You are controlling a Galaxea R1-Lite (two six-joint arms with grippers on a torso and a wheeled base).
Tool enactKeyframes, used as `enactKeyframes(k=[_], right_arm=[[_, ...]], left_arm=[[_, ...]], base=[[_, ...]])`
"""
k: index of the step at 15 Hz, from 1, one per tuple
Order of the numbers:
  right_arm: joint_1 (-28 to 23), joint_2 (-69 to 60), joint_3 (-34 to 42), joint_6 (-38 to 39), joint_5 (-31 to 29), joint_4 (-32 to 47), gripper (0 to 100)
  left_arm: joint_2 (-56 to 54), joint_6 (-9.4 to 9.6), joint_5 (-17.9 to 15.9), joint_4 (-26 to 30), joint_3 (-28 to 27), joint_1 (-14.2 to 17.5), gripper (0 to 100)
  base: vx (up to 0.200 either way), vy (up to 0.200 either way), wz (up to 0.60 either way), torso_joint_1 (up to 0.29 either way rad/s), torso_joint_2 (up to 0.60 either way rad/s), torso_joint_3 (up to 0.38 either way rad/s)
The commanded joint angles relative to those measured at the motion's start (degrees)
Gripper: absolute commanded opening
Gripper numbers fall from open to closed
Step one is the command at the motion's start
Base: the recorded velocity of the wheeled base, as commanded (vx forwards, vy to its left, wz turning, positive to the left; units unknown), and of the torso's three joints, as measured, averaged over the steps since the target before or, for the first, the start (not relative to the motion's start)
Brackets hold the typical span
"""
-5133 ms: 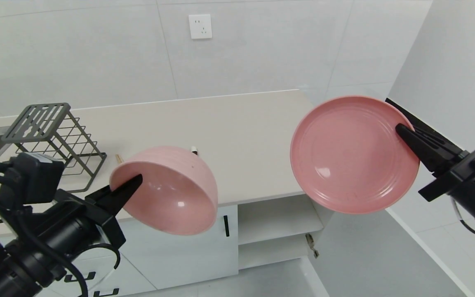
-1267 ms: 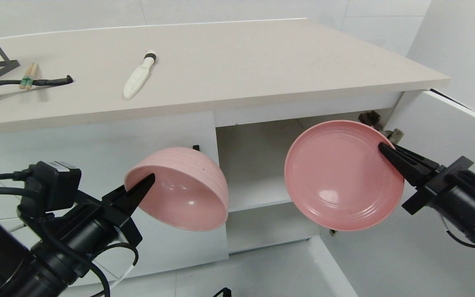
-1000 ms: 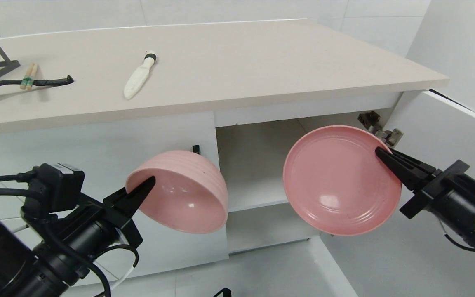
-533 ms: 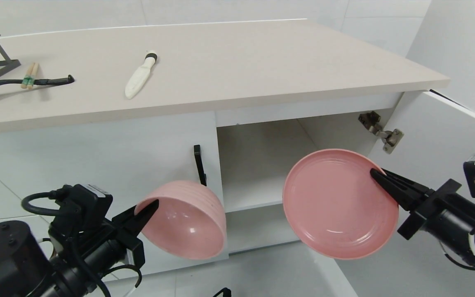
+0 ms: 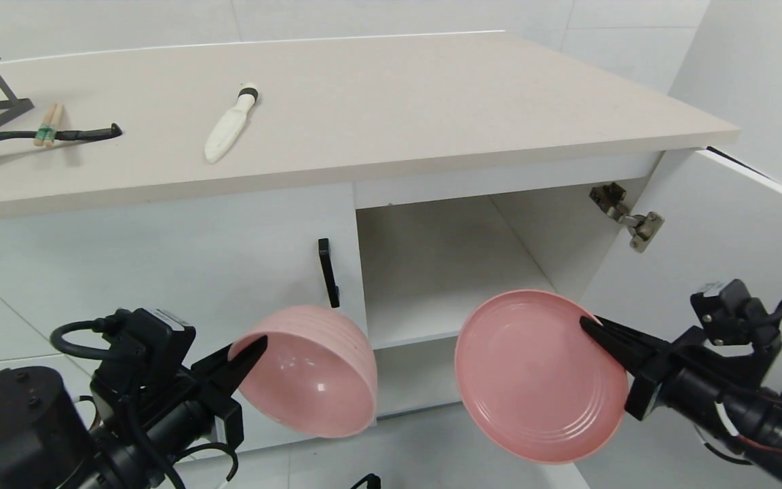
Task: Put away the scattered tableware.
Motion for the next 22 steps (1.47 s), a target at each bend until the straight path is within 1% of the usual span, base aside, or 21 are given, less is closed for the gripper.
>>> enactKeyframes(k=[1,2,3,4,5,7,10,13,18,20,22], right_arm=[[0.4,5.0,-2.3,0.7,0.1,-0.1,0],[1.1,5.5,-3.5,0.7,0.1,-0.1,0],[2.4,6.8,-6.7,0.7,0.0,-0.1,0],[2.7,7.5,-7.7,0.7,0.0,-0.1,0],[2.8,10.3,-10.5,0.7,0.0,-0.1,0],[2.2,14.0,-13.2,0.7,0.0,-0.1,0],[0.5,21.1,-19.5,0.7,0.0,-0.1,0],[0.6,24.5,-24.6,0.7,0.0,-0.1,0],[0.5,25.9,-27.1,0.8,0.0,-0.1,0],[0.5,26.3,-29.4,1.0,0.0,-0.1,0],[0.0,29.2,-33.6,1.1,0.0,-0.1,0]], left_arm=[[0.6,-0.18,0.0,0.0,0.0,-1.6,0],[0.6,-0.18,0.0,0.0,0.0,-2.0,0],[1.0,-0.27,0.0,0.0,0.0,-2.1,0],[1.1,-0.27,0.1,0.0,0.0,-2.1,0],[1.5,-0.36,0.1,0.0,0.0,-2.1,0],[1.5,-0.53,0.1,0.0,0.0,-2.1,0],[1.4,-0.53,0.1,-0.1,0.0,-2.0,0],[1.4,-0.62,0.1,-0.1,0.0,-1.9,0],[1.5,-0.62,0.0,-0.2,0.0,-1.4,0],[1.5,-0.62,0.0,-0.2,0.0,-1.4,0],[1.8,-0.62,0.0,-0.1,0.0,-1.3,0]], base=[[0.000,0.000,0.00,0.000,0.00,0.000],[0.000,0.000,0.00,0.000,0.00,0.000],[0.000,0.000,0.00,0.000,0.00,0.000],[0.000,0.000,0.00,0.000,0.00,0.000],[0.000,0.000,0.00,0.000,0.00,0.000],[0.000,0.000,0.00,0.000,0.00,0.000],[0.000,0.000,0.00,0.000,0.00,0.000],[0.000,0.000,0.00,0.000,0.00,0.000],[0.000,0.000,0.00,0.000,0.00,0.000],[0.000,0.000,0.00,0.000,0.00,0.000],[0.000,0.000,0.00,0.000,0.00,0.000]])
